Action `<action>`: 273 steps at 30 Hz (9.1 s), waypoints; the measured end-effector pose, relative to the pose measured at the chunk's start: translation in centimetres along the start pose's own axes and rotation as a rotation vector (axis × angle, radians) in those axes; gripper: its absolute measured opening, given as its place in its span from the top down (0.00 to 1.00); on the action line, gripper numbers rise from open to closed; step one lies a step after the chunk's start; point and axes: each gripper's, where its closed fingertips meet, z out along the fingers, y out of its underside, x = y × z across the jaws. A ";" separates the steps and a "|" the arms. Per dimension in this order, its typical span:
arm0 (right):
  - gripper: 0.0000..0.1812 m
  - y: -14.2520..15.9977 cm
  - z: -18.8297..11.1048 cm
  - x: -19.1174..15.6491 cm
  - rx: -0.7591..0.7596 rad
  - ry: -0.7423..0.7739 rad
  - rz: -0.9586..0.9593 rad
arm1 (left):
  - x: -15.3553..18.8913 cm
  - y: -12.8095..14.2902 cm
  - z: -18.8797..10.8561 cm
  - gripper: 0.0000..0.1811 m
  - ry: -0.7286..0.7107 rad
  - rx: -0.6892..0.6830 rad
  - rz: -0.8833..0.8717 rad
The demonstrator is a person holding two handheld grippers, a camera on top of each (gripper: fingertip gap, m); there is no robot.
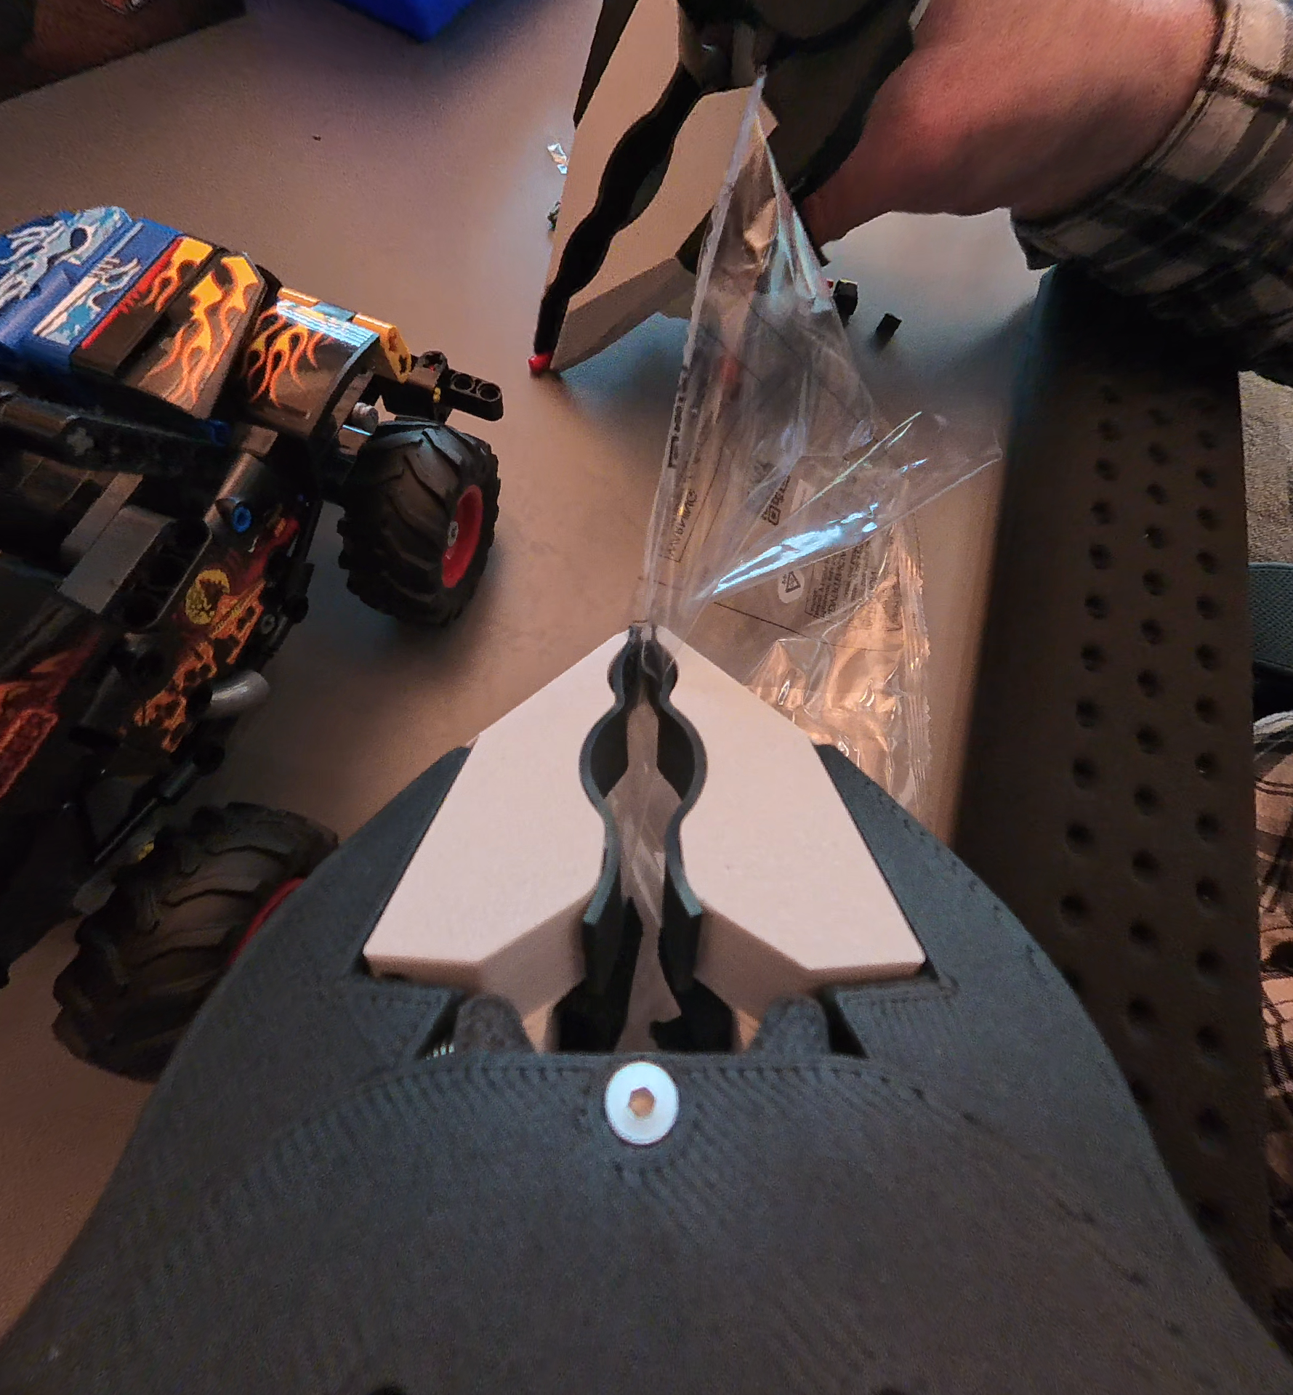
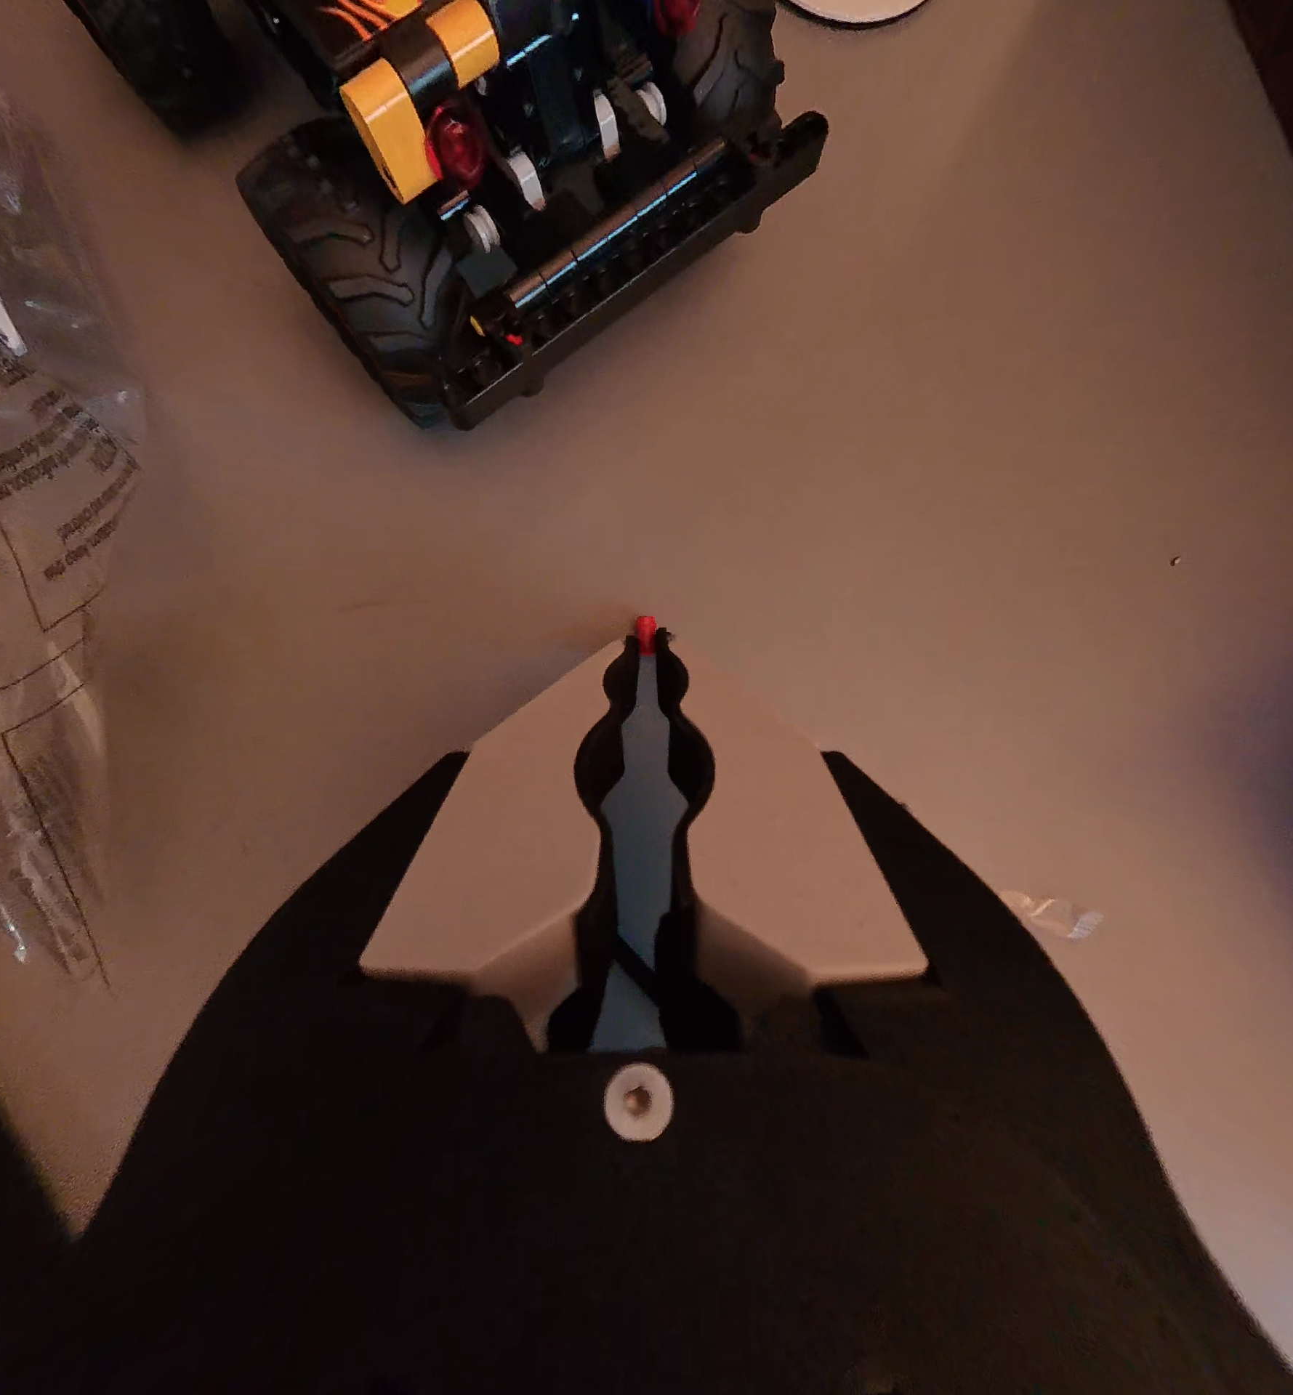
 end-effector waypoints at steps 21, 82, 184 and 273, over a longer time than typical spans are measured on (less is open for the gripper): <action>0.99 -3.6 -5.3 -11.6 0.123 -0.272 -0.221 | 0.0 -0.1 0.1 1.00 0.039 0.031 -0.072; 0.96 5.7 -4.8 -3.9 -0.134 0.015 0.029 | -0.6 -0.3 -0.1 1.00 0.085 0.082 -0.200; 0.93 -2.6 -9.5 -5.8 0.006 -0.026 -0.285 | 0.8 0.4 0.6 1.00 0.139 0.023 -0.197; 0.99 -2.5 -10.5 -7.5 0.127 -0.361 -0.185 | 0.2 0.2 0.5 1.00 0.172 0.057 -0.263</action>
